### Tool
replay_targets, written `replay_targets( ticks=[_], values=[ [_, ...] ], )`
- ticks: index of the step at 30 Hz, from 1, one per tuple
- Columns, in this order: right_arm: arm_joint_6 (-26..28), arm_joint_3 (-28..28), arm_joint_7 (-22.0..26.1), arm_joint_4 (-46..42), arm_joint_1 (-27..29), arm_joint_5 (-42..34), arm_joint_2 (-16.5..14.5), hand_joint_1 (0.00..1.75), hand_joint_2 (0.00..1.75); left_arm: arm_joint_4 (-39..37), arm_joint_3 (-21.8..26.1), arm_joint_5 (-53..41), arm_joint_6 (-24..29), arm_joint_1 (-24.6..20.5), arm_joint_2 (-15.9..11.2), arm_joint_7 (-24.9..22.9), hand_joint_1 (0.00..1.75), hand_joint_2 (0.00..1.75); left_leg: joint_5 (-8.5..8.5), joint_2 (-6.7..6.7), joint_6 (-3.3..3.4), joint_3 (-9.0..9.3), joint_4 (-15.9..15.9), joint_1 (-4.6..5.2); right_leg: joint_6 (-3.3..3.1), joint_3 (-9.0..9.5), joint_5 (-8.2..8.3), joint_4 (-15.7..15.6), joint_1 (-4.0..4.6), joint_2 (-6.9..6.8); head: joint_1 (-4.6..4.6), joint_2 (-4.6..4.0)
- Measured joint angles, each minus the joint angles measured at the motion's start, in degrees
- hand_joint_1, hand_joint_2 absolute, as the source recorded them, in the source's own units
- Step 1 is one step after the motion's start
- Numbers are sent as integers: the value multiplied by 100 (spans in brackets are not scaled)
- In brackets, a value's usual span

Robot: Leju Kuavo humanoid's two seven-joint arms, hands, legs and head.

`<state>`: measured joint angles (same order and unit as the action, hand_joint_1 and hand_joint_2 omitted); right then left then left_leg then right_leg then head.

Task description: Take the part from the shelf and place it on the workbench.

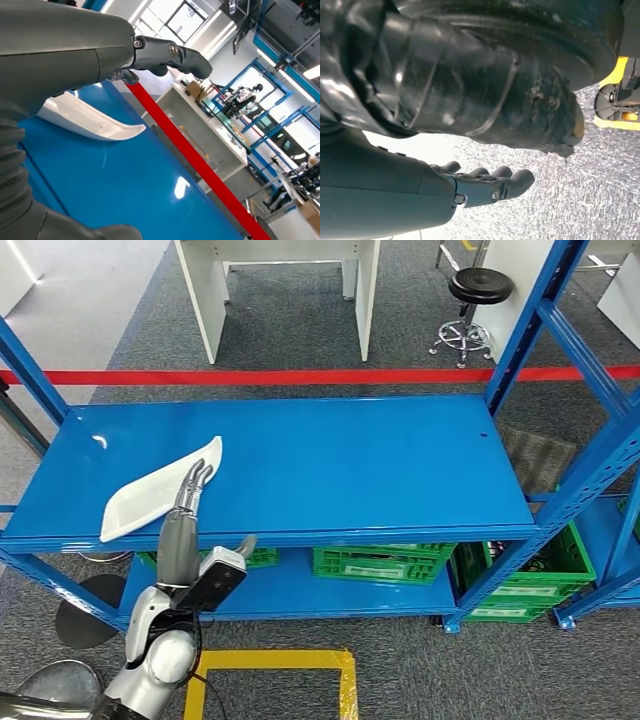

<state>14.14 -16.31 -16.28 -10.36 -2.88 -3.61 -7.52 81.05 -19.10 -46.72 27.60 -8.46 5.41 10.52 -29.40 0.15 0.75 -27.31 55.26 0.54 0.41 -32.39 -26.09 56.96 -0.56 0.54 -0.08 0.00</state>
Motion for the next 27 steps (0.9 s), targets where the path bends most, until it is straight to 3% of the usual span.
replay_targets(
  ticks=[7,15,19,27],
  values=[
    [177,30,176,0,21,-166,-2,0,0,-94,-204,805,-372,-17,261,451,0,175,0,0,1,-3,3,3,0,-2,0,0,-1,-1,1,0],
    [109,80,38,0,24,-198,-10,0,0,-94,-572,534,-340,-248,475,68,0,175,0,0,1,-19,9,3,6,-3,4,0,-2,-1,-1,0],
    [100,81,-22,0,19,-106,-14,0,0,-136,-609,74,-182,-347,451,-215,0,175,3,0,5,-20,9,2,8,-2,7,1,-2,0,1,0],
    [61,81,-22,0,12,19,-17,0,0,-280,-600,-583,-19,-381,152,-507,0,175,11,0,7,-20,9,2,8,-14,8,8,-1,-4,-1,0]
  ],
)
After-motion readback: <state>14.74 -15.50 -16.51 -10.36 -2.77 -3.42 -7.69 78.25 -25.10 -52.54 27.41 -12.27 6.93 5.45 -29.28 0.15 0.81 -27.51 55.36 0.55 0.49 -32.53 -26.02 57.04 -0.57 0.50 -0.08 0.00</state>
